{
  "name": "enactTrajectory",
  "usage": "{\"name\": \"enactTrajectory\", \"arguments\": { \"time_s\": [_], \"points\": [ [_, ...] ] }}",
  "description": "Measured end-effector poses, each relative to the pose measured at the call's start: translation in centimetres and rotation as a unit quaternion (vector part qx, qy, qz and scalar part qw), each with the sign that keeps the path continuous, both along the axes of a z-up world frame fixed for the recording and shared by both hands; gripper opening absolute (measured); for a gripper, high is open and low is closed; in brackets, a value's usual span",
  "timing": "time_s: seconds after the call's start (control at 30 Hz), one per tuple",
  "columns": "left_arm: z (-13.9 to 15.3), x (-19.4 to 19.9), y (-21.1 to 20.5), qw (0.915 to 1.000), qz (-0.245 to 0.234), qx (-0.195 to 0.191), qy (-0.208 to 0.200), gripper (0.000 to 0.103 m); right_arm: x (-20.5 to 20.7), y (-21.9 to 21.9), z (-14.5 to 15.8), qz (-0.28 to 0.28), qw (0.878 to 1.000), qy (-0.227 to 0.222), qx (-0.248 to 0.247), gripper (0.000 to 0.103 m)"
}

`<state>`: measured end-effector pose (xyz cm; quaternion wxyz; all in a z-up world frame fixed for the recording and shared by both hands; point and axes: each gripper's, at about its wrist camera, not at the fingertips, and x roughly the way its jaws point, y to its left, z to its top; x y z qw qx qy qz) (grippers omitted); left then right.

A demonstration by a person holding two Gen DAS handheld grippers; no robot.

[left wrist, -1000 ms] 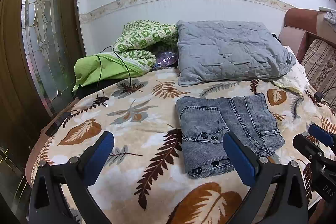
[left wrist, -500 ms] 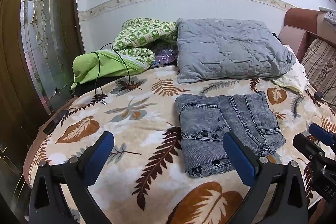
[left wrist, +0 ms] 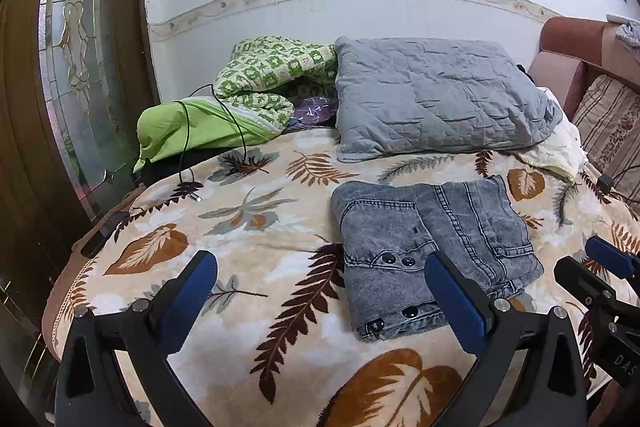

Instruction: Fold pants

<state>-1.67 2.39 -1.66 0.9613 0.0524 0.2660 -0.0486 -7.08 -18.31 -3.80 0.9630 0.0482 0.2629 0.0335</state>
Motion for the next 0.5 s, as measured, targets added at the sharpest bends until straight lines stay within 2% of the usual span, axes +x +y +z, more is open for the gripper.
{"name": "enactTrajectory", "arguments": {
  "time_s": [0.5],
  "points": [
    [-0.02,-0.02,-0.15,1.0000,-0.005,0.000,0.000,0.103,0.07,0.10,-0.14,0.001,1.000,0.003,-0.001,0.068]
  ]
}}
